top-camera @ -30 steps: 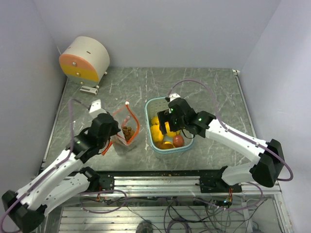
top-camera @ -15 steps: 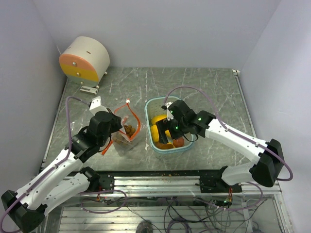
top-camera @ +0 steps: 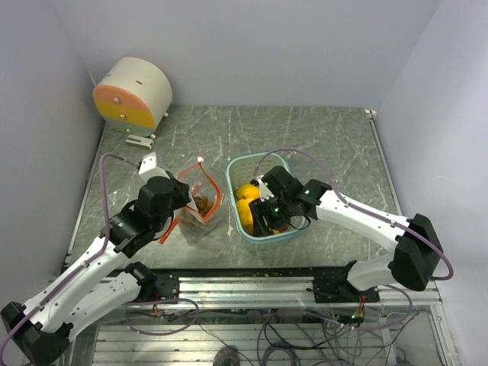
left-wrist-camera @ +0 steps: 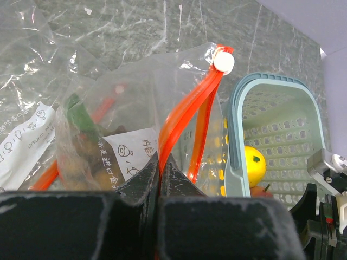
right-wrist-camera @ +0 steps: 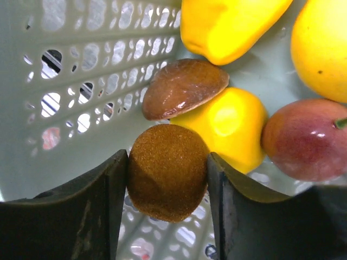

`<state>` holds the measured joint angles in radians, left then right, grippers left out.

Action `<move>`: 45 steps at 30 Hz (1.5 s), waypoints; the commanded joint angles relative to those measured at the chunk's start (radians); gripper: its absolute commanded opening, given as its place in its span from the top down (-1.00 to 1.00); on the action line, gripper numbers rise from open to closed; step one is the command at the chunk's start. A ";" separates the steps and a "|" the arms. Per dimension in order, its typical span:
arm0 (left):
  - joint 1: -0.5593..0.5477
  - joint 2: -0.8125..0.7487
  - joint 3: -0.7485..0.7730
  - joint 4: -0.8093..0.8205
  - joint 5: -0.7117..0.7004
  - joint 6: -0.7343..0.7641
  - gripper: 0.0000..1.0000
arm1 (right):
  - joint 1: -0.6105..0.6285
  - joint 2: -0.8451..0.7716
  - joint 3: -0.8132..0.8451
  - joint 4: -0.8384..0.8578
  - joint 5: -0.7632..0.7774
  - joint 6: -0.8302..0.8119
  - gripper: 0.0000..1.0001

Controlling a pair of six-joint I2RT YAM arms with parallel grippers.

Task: Place the food in the zip-top bag and seal the zipper
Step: Pick up the fake fruit from the bin, then place the fake fruit in the zipper food storage bag.

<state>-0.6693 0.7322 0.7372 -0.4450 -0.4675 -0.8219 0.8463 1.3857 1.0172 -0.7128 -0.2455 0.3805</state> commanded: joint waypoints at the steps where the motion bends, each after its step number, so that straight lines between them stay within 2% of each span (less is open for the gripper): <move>1: 0.001 -0.007 -0.007 0.031 -0.012 -0.014 0.86 | -0.003 0.004 -0.010 0.016 -0.014 -0.010 0.21; 3: 0.001 -0.011 -0.009 0.029 -0.012 -0.017 0.86 | -0.002 -0.003 0.002 0.002 0.019 -0.006 0.59; 4: 0.001 -0.015 -0.010 0.025 -0.014 -0.018 0.86 | -0.004 -0.011 0.015 -0.010 0.047 -0.003 0.70; 8: 0.000 -0.038 -0.008 0.007 -0.026 -0.022 0.86 | -0.012 -0.049 0.105 -0.047 0.137 -0.009 0.89; 13: 0.000 -0.067 -0.012 -0.008 -0.040 -0.026 0.86 | -0.016 -0.101 0.233 -0.041 0.183 -0.021 0.95; 17: 0.001 -0.077 -0.010 -0.014 -0.040 -0.029 0.86 | -0.016 -0.118 0.273 0.031 0.115 -0.017 0.98; 26: 0.001 -0.049 -0.016 0.022 -0.001 -0.042 0.86 | -0.009 -0.052 0.252 0.520 -0.219 0.088 0.99; 30: 0.000 -0.050 -0.013 0.022 0.012 -0.046 0.86 | 0.007 0.038 0.258 0.647 -0.206 0.112 0.99; 33: 0.001 -0.059 -0.008 0.018 0.015 -0.051 0.86 | 0.035 0.119 0.288 0.661 -0.148 0.100 0.97; 38: 0.001 -0.084 -0.002 0.001 0.011 -0.059 0.86 | 0.069 0.219 0.301 0.684 -0.069 0.095 0.71; 40: 0.001 -0.092 0.000 -0.005 0.012 -0.063 0.86 | 0.078 0.246 0.307 0.679 -0.030 0.088 0.46; 45: 0.000 -0.102 -0.004 -0.014 0.023 -0.073 0.86 | 0.085 0.263 0.293 0.698 0.061 0.083 -0.35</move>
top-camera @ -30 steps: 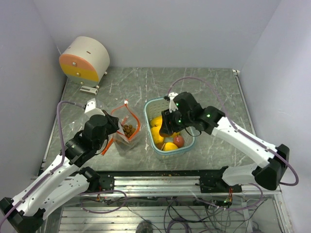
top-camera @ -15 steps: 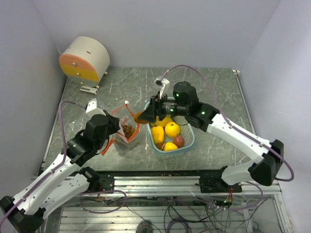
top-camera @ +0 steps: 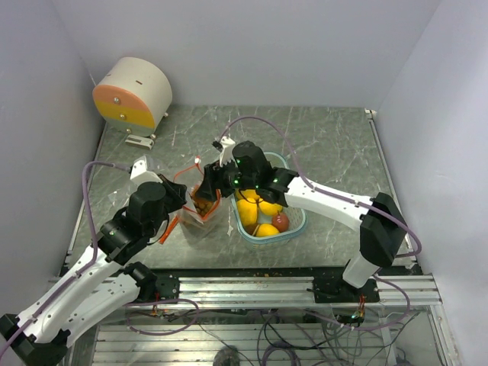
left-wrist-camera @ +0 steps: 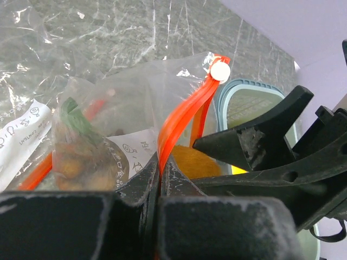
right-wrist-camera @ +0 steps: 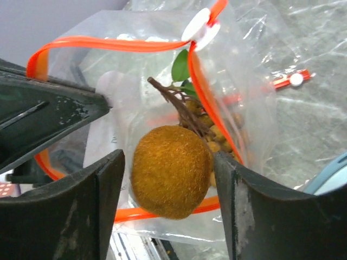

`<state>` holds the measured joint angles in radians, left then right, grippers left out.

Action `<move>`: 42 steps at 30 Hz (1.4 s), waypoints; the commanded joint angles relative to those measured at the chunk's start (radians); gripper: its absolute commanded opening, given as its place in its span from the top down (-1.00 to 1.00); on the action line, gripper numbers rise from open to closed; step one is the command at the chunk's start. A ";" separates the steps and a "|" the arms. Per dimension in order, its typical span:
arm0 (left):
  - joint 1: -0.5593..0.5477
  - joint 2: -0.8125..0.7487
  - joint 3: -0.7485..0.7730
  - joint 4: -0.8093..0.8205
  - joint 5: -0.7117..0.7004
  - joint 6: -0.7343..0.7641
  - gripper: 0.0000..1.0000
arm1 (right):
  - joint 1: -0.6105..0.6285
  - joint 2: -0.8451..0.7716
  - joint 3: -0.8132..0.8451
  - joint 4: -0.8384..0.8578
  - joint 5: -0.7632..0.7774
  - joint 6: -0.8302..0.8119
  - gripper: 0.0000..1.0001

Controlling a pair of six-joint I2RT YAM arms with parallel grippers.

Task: Place the food in the zip-top bag and seal the zipper
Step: Place the fake fruit in the zipper food storage bag, then pick up the fake fruit from the bin.

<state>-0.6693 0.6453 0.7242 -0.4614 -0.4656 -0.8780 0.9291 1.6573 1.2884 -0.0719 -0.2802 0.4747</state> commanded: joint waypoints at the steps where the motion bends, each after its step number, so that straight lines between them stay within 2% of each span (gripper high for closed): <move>1: 0.000 -0.016 0.006 0.003 0.023 -0.020 0.86 | 0.002 -0.012 0.023 0.053 0.106 -0.016 -0.46; 2: 0.000 -0.016 0.004 0.003 0.025 -0.021 0.86 | 0.003 -0.020 0.023 0.048 0.114 -0.023 -0.49; 4: 0.001 -0.016 -0.003 0.005 0.026 -0.025 0.86 | 0.005 -0.044 0.017 0.038 0.137 -0.035 -0.79; 10: 0.000 -0.007 -0.024 0.025 0.034 -0.032 0.86 | 0.005 -0.185 -0.003 -0.106 0.241 -0.052 -0.99; 15: 0.001 -0.016 -0.021 0.023 0.036 -0.027 0.86 | 0.005 -0.312 -0.032 -0.448 0.455 -0.027 -1.00; 19: 0.001 -0.035 -0.014 0.018 0.035 -0.021 0.86 | 0.004 -0.331 -0.034 -0.706 0.517 -0.015 -1.00; 22: 0.000 -0.049 -0.010 0.018 0.039 -0.021 0.86 | 0.005 -0.312 -0.050 -0.812 0.523 -0.008 -0.95; 27: 0.000 -0.060 0.000 0.008 0.047 -0.016 0.86 | 0.005 -0.250 -0.098 -0.889 0.598 0.043 -0.86; 33: 0.000 -0.067 0.003 0.004 0.040 -0.003 0.86 | 0.001 -0.151 -0.154 -0.875 0.682 0.082 -0.82; 37: 0.000 -0.053 0.008 0.004 0.040 0.010 0.86 | -0.004 -0.090 -0.164 -0.840 0.668 0.088 -0.52; 42: 0.001 -0.035 0.004 0.020 0.049 0.019 0.86 | -0.007 -0.064 -0.178 -0.827 0.674 0.106 -0.40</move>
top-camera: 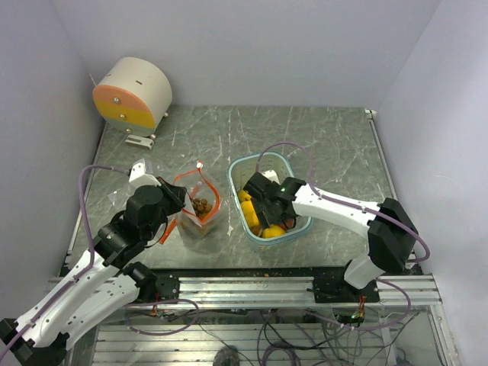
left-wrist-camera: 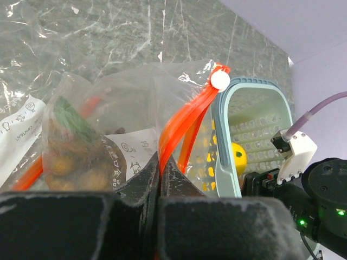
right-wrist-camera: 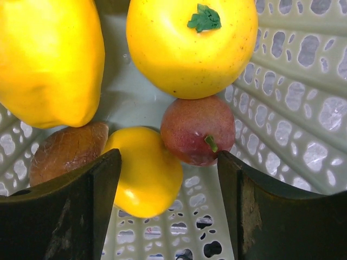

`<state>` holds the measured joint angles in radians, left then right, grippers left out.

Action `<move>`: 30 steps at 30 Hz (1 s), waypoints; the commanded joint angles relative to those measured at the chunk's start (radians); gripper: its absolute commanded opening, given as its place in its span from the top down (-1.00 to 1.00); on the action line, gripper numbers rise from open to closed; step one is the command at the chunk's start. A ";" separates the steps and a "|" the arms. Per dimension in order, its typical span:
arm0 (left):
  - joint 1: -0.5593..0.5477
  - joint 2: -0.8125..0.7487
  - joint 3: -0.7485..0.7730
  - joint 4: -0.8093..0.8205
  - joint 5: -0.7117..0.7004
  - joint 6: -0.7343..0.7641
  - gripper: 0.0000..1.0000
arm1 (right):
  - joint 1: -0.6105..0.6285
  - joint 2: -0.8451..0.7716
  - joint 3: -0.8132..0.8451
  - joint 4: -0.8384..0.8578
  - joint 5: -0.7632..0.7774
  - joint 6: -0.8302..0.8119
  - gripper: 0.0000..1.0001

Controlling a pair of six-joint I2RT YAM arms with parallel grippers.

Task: Place the food in the zip-top bag and seal the zipper
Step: Pick up the fake fruit from the bin.

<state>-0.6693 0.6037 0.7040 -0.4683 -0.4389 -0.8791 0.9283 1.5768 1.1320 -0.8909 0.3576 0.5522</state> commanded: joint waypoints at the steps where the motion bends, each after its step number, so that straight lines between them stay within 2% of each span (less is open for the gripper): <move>1: 0.000 0.009 0.020 0.033 0.025 0.020 0.86 | -0.006 0.022 -0.028 -0.007 0.042 0.035 -0.40; 10: 0.001 0.023 0.009 0.035 0.033 0.022 0.86 | -0.033 0.047 -0.126 0.083 0.023 0.067 -0.27; 15: 0.000 0.018 0.012 0.024 0.027 0.022 0.86 | -0.034 0.077 -0.177 0.123 0.003 0.065 -0.26; 18: 0.000 0.017 0.014 0.015 0.025 0.022 0.86 | -0.034 0.084 -0.192 0.151 -0.017 0.056 -0.01; 23: 0.000 0.012 0.010 0.010 0.024 0.015 0.86 | -0.034 0.065 -0.166 0.136 0.002 0.050 0.76; 25: 0.000 0.011 0.011 0.008 0.023 0.013 0.86 | -0.034 0.027 -0.138 0.112 0.015 0.043 1.00; 30: 0.001 0.007 0.026 -0.009 0.016 0.012 0.86 | -0.033 -0.093 -0.001 0.040 0.023 0.016 1.00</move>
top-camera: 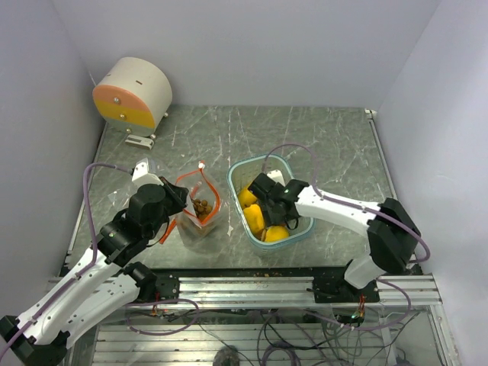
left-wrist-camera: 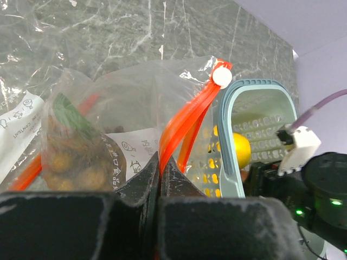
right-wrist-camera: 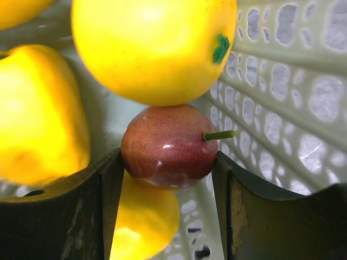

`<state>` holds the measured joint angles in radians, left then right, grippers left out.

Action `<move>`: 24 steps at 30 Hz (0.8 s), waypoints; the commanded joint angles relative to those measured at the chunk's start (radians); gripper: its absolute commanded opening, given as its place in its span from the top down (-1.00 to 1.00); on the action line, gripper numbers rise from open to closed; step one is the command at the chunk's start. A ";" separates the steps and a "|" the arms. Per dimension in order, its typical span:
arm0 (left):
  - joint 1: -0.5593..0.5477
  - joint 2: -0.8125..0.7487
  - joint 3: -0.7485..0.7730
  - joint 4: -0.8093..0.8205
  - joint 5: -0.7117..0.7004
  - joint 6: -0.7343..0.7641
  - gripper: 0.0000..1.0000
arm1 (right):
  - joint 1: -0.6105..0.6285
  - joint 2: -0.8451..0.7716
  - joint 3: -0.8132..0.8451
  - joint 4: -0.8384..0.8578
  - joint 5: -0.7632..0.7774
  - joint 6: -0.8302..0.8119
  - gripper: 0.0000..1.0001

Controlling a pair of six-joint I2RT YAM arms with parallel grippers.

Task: Place the food in the zip-top bag and seal the zipper
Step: Pick up the fake fruit from the bin, then place the fake fruit in the zipper food storage bag.

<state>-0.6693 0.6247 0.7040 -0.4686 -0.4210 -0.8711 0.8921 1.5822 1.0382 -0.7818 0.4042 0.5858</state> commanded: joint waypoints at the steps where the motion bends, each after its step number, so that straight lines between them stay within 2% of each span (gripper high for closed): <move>1: 0.000 -0.017 0.029 -0.012 -0.004 0.004 0.86 | 0.003 -0.123 0.114 -0.072 -0.037 -0.028 1.00; 9: 0.000 -0.020 0.037 -0.028 -0.006 -0.003 0.86 | 0.003 -0.327 0.165 0.063 -0.222 -0.131 1.00; 14: 0.001 -0.011 0.016 -0.002 0.016 -0.013 0.86 | 0.003 -0.411 0.152 0.318 -0.453 -0.190 1.00; 18: 0.000 -0.015 -0.002 0.029 0.054 -0.025 0.86 | 0.007 -0.408 0.135 0.536 -0.606 -0.203 1.00; 24: 0.000 -0.042 0.031 -0.001 0.077 -0.011 0.86 | 0.020 -0.289 0.128 0.692 -0.694 -0.192 1.00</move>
<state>-0.6693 0.6083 0.7055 -0.4892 -0.3779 -0.8833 0.9012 1.2205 1.1889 -0.2619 -0.1738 0.4034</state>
